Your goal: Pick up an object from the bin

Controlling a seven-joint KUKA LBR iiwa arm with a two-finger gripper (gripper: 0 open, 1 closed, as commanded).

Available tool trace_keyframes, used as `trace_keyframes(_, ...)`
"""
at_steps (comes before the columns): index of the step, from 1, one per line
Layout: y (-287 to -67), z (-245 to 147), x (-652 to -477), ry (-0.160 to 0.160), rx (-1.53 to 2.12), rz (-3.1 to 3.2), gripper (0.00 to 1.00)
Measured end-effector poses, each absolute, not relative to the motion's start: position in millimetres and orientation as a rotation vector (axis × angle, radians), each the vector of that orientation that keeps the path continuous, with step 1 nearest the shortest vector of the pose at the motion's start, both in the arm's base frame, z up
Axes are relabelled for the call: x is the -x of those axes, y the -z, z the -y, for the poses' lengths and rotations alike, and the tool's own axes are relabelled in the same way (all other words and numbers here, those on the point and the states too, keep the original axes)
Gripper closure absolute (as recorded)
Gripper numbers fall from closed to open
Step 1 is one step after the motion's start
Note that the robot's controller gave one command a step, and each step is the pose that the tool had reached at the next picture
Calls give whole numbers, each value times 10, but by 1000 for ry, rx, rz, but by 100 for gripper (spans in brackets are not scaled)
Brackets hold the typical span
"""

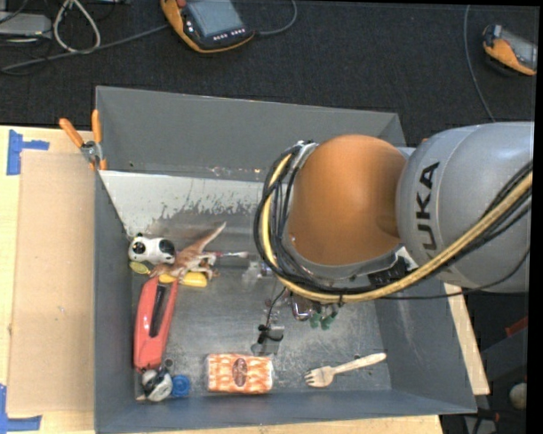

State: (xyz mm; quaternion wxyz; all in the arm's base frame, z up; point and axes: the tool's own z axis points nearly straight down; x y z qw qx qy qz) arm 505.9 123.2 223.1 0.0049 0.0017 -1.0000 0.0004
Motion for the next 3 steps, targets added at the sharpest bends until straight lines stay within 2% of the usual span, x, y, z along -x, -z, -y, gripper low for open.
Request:
trace_keyframes(1,-2276,-1224,-5075,0,1,3140,0)
trace_keyframes(2,-1853,-1571,-4755,1,-47,3138,0)
trace_keyframes(3,-2080,-1193,-4726,0,-465,3108,0)
